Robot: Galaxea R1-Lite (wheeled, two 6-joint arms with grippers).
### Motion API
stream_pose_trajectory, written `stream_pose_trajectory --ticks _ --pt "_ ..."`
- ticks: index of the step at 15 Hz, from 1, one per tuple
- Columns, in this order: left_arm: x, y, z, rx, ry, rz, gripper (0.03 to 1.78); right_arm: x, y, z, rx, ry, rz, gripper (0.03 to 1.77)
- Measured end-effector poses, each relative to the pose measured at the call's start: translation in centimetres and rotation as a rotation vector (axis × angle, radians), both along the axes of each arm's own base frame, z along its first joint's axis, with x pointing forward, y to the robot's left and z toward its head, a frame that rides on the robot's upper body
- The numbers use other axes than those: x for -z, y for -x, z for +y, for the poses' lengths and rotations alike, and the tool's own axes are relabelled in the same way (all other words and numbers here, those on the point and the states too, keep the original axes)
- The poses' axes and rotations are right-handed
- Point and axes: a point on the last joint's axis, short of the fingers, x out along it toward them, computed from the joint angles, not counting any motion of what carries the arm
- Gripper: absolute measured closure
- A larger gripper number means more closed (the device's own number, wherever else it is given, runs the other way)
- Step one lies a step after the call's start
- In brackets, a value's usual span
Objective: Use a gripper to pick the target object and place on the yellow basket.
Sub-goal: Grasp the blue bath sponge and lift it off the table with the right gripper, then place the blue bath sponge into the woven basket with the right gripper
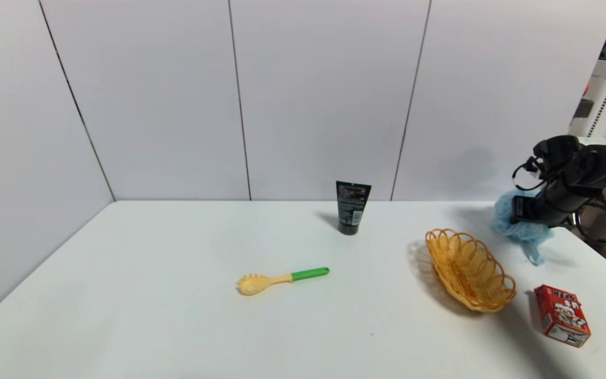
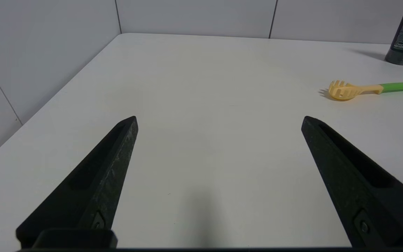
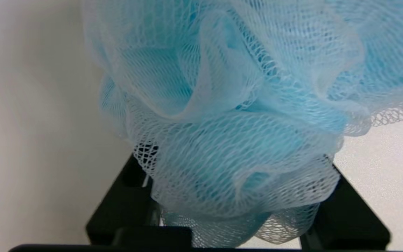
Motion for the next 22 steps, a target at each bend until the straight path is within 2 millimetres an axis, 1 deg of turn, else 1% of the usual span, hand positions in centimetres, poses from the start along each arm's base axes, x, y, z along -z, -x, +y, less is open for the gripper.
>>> stream_pose_trajectory --ticks 2,3,4,8,11,13,15,17,19,21,22 --pt "0.0 0.0 0.0 0.000 0.000 0.000 0.12 -0.1 0.0 0.0 -0.001 0.001 -0.003 1.09" --pt "0.0 0.0 0.0 0.000 0.000 0.000 0.12 -0.3 0.0 0.0 -0.002 0.002 -0.008 1.54" --pt "0.0 0.0 0.0 0.000 0.000 0.000 0.12 -0.5 0.0 0.1 -0.005 0.003 -0.014 1.69" --pt "0.0 0.0 0.0 0.000 0.000 0.000 0.12 -1.8 0.3 0.2 -0.009 0.011 -0.043 1.69" --pt "0.0 0.0 0.0 0.000 0.000 0.000 0.12 -4.7 1.5 0.9 -0.030 0.007 -0.089 1.69" --pt "0.0 0.0 0.0 0.000 0.000 0.000 0.12 -7.0 3.0 1.9 -0.056 -0.005 -0.097 1.69" --pt "0.0 0.0 0.0 0.000 0.000 0.000 0.12 -9.4 4.9 3.4 -0.095 -0.025 -0.110 1.69" --pt "0.0 0.0 0.0 0.000 0.000 0.000 0.12 -11.4 7.3 5.4 -0.151 -0.049 -0.121 1.69" --pt "0.0 0.0 0.0 0.000 0.000 0.000 0.12 -12.1 9.8 7.7 -0.214 -0.068 -0.109 1.69" --pt "0.0 0.0 0.0 0.000 0.000 0.000 0.12 -12.3 12.3 10.2 -0.287 -0.081 -0.090 1.69" --pt "0.0 0.0 0.0 0.000 0.000 0.000 0.12 -12.3 13.2 11.1 -0.317 -0.085 -0.085 1.69"
